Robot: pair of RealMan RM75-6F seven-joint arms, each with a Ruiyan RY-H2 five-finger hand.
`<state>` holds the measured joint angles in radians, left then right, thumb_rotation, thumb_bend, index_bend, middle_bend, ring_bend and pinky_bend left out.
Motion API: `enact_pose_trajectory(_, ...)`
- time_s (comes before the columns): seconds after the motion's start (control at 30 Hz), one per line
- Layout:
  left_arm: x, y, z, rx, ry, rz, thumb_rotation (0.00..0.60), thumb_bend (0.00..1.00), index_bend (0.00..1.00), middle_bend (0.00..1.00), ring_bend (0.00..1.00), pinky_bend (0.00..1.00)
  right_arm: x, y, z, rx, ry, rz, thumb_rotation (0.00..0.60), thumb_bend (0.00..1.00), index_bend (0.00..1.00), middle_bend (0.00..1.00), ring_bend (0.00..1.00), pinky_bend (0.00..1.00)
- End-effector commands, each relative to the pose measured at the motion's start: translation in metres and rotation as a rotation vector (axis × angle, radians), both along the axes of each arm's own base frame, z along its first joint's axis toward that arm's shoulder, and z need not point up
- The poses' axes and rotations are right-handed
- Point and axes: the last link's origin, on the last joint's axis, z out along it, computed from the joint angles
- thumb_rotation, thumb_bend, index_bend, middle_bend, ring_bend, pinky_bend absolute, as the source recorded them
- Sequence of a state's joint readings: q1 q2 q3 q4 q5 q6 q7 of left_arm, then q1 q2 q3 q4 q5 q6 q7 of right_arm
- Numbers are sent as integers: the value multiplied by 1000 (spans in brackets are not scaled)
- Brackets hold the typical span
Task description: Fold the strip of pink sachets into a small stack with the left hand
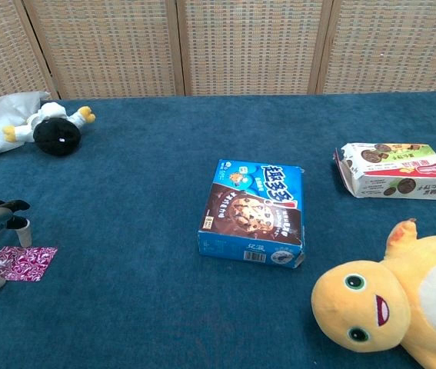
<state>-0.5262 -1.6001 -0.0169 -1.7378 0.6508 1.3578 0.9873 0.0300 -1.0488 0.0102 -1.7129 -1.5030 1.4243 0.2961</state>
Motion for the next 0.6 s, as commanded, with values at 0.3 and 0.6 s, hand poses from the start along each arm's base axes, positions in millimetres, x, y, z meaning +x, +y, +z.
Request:
enact_pose_trajectory(0.3,2,-2,1,5,-14,-8,600,351,480,0,0,0,0,0,0,0,1,2,600,107,43,0,0,0)
enact_pose_trajectory(0.6,4,2,8,23,-20,-18,600,351,483,0,0,0,0,0,0,1,1,1,600,107,43,0,0,0)
